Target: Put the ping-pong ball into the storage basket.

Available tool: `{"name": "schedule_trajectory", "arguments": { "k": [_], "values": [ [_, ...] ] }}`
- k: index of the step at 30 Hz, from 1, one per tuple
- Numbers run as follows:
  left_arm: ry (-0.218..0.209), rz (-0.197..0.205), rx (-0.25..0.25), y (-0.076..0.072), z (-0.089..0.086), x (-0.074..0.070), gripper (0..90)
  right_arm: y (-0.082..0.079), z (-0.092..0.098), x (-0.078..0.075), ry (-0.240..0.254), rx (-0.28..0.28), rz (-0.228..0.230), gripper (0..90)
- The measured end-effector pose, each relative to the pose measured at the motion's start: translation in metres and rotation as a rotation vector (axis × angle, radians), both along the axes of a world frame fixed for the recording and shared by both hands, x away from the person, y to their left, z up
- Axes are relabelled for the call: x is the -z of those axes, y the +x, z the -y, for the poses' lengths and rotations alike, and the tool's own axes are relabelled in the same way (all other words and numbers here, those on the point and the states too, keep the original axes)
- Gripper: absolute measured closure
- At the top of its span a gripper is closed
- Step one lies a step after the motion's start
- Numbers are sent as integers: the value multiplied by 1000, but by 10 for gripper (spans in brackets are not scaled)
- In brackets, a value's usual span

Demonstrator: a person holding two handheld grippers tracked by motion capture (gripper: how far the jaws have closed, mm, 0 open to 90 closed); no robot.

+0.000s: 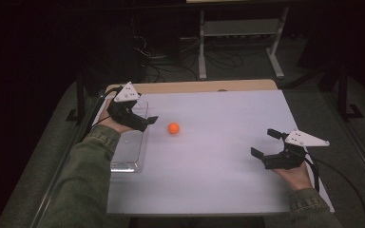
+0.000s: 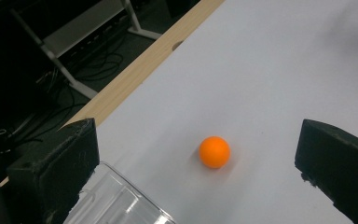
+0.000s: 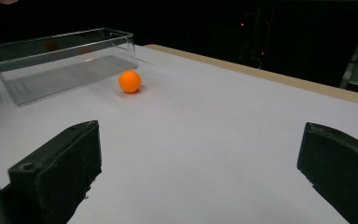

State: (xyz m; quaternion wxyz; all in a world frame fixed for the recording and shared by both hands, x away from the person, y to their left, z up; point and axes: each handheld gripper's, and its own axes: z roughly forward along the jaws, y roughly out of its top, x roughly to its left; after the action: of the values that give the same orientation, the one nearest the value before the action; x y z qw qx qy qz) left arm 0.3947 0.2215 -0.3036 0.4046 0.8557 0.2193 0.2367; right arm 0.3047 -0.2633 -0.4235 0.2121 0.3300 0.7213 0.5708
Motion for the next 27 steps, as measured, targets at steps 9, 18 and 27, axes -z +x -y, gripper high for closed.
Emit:
{"name": "schedule_trajectory", "arguments": {
  "k": [9, 18, 27],
  "values": [
    [32, -18, 20, 9, 9, -2, 0, 0, 0, 0, -3, 1, 0, 0],
    [67, -53, 46, 21, 21, 3, 0, -1, 0, 0, -3, -2, 0, 0],
    [108, -94, 103, 31, 39, 5, 0, -1, -1, 0, -11, -7, 0, 0]
  ]
}}
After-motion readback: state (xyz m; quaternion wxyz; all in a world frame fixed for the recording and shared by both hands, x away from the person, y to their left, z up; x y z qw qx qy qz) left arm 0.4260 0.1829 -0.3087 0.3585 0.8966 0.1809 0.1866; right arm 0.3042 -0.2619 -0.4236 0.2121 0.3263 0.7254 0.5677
